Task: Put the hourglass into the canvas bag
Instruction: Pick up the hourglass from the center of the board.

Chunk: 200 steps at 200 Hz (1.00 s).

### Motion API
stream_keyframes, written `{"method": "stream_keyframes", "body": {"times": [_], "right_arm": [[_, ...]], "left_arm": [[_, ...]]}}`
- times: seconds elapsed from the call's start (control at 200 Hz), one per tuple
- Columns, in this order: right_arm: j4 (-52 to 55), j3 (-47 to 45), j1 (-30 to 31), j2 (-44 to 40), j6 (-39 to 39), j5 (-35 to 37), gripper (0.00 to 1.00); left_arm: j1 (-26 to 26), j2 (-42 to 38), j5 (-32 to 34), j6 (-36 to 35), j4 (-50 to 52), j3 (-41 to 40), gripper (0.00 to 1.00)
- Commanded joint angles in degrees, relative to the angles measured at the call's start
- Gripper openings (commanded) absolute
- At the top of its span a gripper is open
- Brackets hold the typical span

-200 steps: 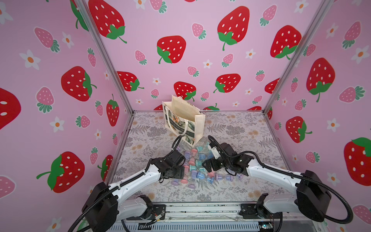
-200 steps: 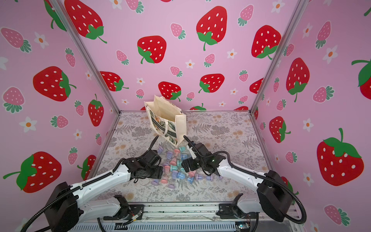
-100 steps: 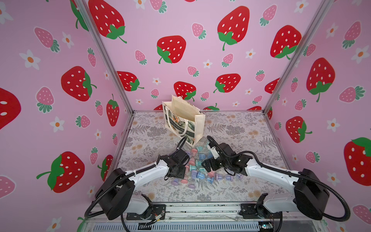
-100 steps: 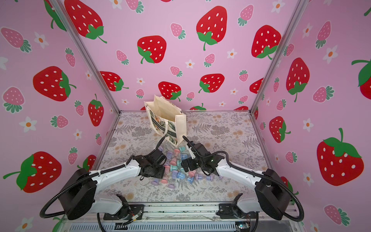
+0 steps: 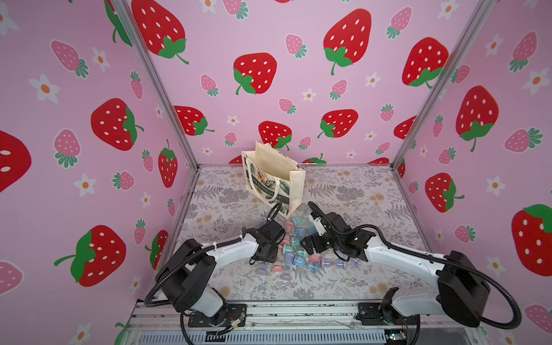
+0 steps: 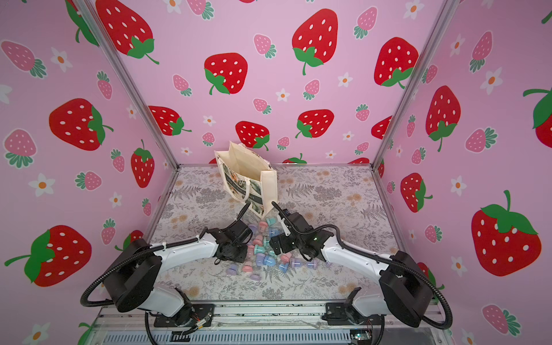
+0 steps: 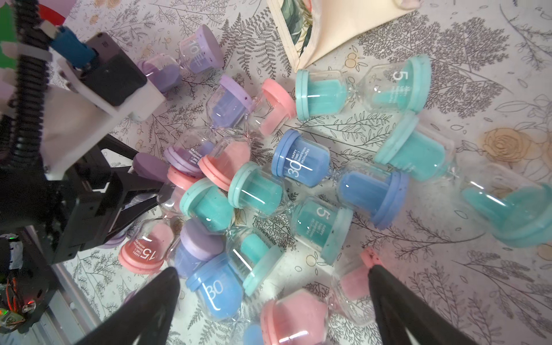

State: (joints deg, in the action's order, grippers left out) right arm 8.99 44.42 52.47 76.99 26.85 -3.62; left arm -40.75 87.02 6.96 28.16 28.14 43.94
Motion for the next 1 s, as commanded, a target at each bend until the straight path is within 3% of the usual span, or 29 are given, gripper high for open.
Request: {"method": "stream_keyframes", "body": {"times": [0.0, 0.31, 0.62, 0.995], "right_arm": [[-0.38, -0.04, 0.37, -0.67, -0.65, 1.32, 0.99], [-0.91, 0.13, 0.40, -0.68, -0.09, 2.18, 0.99], [-0.22, 0.72, 0.10, -2.93, 0.55, 3.73, 0.99], [0.23, 0.91, -2.43, -7.51, 3.45, 1.78, 0.99]], "left_arm": [[0.13, 0.97, -0.02, -0.22, -0.27, 1.32, 0.44], [0.12, -2.58, 0.63, 0.05, 0.06, -0.24, 0.34], [0.14, -7.75, 1.37, 0.71, 1.56, -0.32, 0.32], [0.32, -20.53, 2.97, 1.41, 6.25, 2.58, 0.26]]}}
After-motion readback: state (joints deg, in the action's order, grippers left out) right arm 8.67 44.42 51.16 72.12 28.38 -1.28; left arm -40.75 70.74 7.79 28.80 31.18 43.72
